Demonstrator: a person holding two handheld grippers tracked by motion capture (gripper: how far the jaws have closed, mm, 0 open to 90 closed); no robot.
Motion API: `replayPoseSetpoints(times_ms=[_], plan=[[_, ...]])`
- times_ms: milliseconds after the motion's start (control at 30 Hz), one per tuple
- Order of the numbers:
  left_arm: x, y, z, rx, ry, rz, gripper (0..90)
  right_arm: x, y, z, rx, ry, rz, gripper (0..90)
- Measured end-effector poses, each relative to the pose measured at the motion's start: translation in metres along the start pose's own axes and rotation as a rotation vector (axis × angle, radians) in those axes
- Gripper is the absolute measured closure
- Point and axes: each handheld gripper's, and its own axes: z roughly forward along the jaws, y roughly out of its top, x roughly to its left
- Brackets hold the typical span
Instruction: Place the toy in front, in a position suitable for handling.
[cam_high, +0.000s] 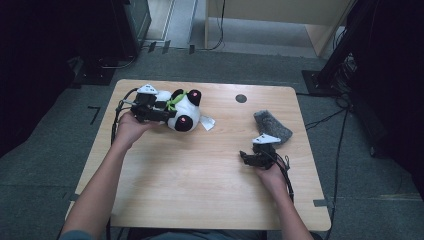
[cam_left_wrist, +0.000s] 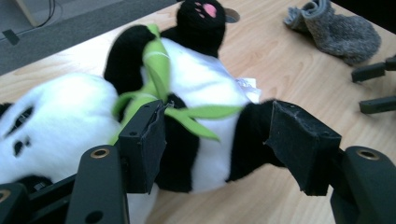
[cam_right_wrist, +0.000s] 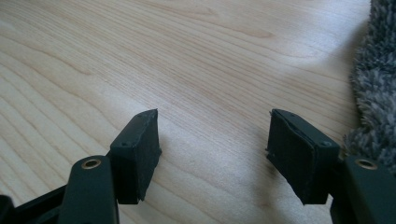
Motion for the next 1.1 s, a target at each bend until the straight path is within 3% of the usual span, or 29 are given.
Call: replayPoseSetpoints(times_ms=[133, 200, 300, 433, 633, 733, 767, 867, 1100], plan=[[0.008, 0.008, 0.001, -0.010, 0.022, 0.014, 36.5, -0.002, -0.005, 0.000, -0.033, -0.006, 0.009, 33.4], [0.014, 0.009, 0.000, -0.052, 0.023, 0.000, 37.2, -0.001, -0.007, 0.000, -0.047, -0.002, 0.005, 30.4], [0.023, 0.011, 0.003, -0.022, 0.035, 0.003, 36.5, 0.000, -0.008, -0.001, -0.040, -0.014, 0.017, 25.4], [0.032, 0.011, 0.006, -0.037, 0.020, -0.026, 33.7, 0.000, -0.008, -0.001, -0.038, -0.017, 0.019, 24.7], [0.037, 0.004, 0.021, 0.012, 0.003, -0.031, 31.3, 0.000, -0.008, 0.000, -0.032, -0.030, 0.028, 19.2], [0.036, 0.001, 0.025, 0.010, 0.001, -0.024, 31.9, 0.000, -0.008, 0.000, -0.031, -0.034, 0.032, 18.8], [0.034, -0.001, 0.027, -0.011, 0.000, -0.025, 32.5, 0.000, -0.008, 0.000, -0.030, -0.036, 0.034, 18.3], [0.031, -0.007, 0.034, -0.006, 0.012, 0.007, 39.2, 0.001, -0.008, 0.000, -0.024, -0.050, 0.048, 14.9], [0.029, -0.011, 0.037, -0.005, 0.017, 0.019, 48.5, 0.002, -0.008, 0.000, -0.019, -0.056, 0.054, 12.8]])
